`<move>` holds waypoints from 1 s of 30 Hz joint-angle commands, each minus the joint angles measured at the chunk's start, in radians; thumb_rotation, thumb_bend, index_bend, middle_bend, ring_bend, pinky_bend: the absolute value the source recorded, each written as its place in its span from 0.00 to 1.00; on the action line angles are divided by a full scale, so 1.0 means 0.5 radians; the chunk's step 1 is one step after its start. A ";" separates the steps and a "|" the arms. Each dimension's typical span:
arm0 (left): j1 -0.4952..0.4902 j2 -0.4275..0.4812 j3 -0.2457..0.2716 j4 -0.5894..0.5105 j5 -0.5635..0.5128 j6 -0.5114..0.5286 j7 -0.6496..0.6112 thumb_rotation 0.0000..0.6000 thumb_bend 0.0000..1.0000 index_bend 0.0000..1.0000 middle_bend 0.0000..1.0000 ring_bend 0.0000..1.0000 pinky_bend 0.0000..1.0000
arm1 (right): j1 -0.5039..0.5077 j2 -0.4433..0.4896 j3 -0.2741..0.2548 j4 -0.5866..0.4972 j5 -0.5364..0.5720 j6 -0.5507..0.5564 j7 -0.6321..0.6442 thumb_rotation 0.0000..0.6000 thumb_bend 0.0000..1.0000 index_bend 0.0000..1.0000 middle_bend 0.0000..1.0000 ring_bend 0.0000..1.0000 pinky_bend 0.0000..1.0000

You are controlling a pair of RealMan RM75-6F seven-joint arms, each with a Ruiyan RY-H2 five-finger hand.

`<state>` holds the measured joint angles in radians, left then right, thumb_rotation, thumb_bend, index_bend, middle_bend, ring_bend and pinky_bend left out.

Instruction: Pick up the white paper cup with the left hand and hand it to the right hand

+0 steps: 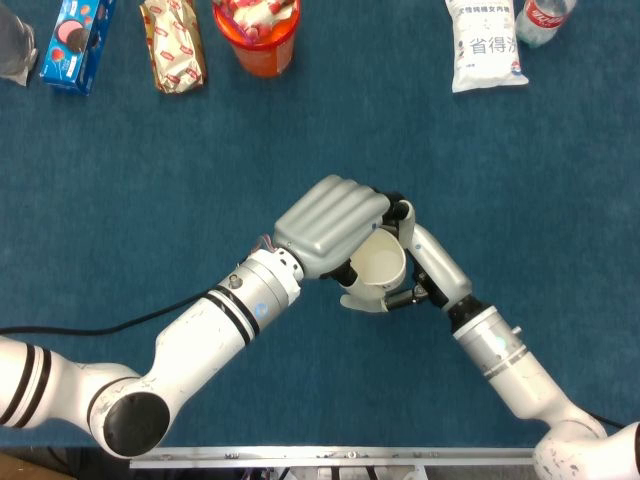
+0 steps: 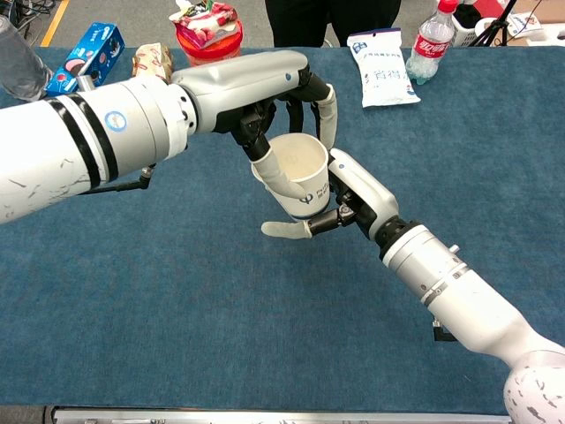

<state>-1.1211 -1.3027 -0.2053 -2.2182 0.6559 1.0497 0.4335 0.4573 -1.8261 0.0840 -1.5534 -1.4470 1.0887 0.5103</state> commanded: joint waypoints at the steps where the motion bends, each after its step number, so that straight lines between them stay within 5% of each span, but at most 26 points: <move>1: -0.001 -0.004 0.002 -0.006 0.012 0.004 0.003 1.00 0.11 0.48 0.39 0.44 0.72 | 0.000 -0.001 -0.001 0.001 0.000 0.001 -0.001 1.00 0.00 0.55 0.14 0.08 0.24; 22: 0.001 -0.039 0.031 -0.001 0.057 0.023 0.024 1.00 0.11 0.46 0.38 0.44 0.72 | -0.005 -0.007 -0.005 0.010 0.008 0.005 -0.004 1.00 0.00 0.67 0.16 0.08 0.23; 30: 0.016 -0.054 0.057 0.012 0.116 0.042 0.053 1.00 0.11 0.31 0.27 0.42 0.72 | -0.007 -0.005 -0.010 0.012 0.009 0.002 -0.004 1.00 0.00 0.67 0.16 0.08 0.23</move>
<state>-1.1137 -1.3294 -0.1775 -2.2124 0.7136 1.0716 0.4592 0.4538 -1.8288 0.0792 -1.5476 -1.4424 1.0898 0.5084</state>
